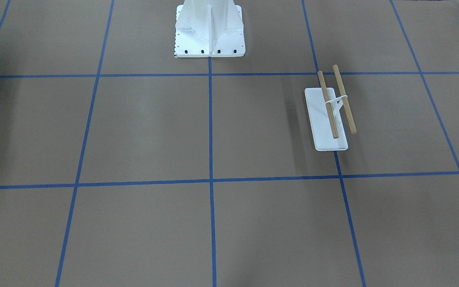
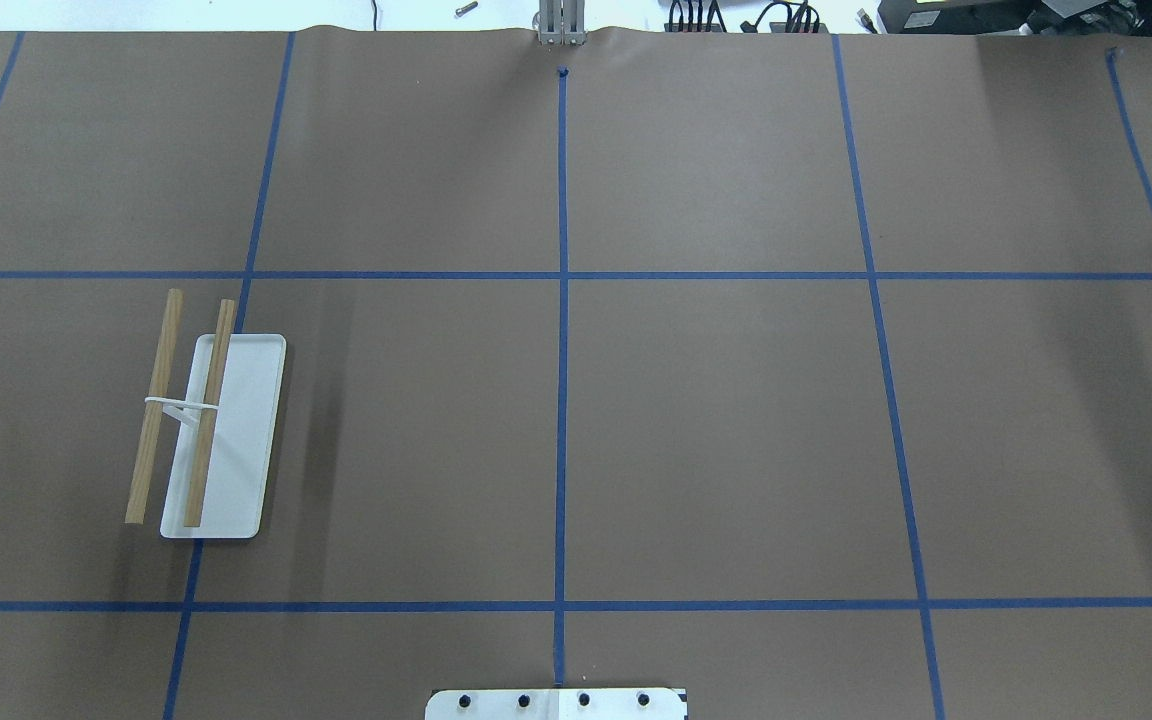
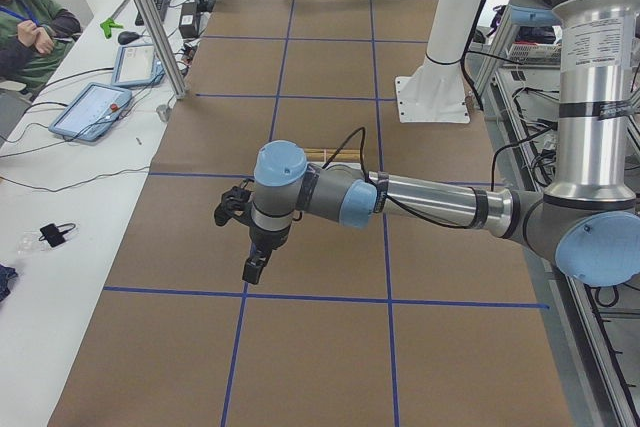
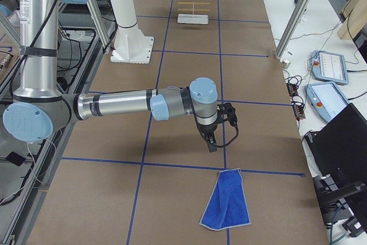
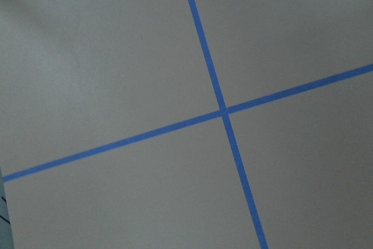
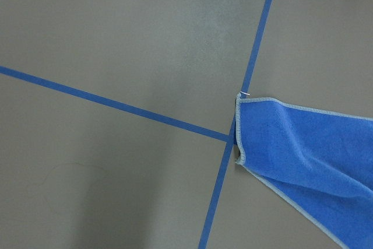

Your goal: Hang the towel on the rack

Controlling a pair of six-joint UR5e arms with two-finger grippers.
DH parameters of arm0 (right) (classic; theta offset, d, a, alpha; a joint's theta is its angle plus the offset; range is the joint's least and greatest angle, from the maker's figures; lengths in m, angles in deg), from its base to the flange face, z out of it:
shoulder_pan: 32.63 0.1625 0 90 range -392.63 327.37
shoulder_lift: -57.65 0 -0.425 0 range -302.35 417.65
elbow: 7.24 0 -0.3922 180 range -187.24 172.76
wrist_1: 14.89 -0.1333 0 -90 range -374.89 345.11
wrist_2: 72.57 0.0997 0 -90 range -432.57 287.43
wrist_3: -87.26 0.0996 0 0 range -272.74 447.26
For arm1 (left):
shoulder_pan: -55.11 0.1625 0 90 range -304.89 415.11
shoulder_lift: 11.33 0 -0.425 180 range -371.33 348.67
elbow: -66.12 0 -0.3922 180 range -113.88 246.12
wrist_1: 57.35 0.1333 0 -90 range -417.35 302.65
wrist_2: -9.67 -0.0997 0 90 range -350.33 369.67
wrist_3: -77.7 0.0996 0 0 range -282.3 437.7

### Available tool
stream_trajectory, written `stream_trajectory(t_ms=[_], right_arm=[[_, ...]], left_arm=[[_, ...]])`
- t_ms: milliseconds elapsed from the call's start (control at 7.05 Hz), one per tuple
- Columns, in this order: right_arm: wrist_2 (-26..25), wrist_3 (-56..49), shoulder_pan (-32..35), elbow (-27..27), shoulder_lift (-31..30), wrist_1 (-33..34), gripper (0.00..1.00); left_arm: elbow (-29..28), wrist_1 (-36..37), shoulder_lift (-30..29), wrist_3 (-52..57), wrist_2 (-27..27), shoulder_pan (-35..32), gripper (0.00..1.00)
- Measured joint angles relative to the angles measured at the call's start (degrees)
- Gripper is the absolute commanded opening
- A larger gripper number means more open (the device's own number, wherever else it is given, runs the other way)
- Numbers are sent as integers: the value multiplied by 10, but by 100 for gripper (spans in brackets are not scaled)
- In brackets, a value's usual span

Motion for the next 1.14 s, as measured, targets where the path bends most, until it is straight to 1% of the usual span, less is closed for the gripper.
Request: stream_trajectory(t_ms=[142,284,426,568,710,852,994,1135], right_arm=[[1,-1,-3,-1,3,-9,100],[-5,-5,-9,-9,5,-18,100],[-15,-15,-12,-38,6,-46,100],[-20,-32,-13,-89,9,-98,100],[-22,-51,-14,-160,21,-165,99],[-23,-79,-14,-236,46,-217,99],[-25,-124,-14,-303,75,-246,99],[-35,-172,-14,-351,98,-257,99]], left_arm=[[-5,-45,0,-9,1,0,99],[-11,-76,3,-18,2,0,99],[-24,-106,6,-24,3,0,99],[-37,-130,6,-26,3,0,98],[-45,-144,7,-27,3,0,98],[-47,-150,8,-27,3,0,98],[-48,-153,10,-27,3,0,99],[-48,-159,12,-27,3,0,99]])
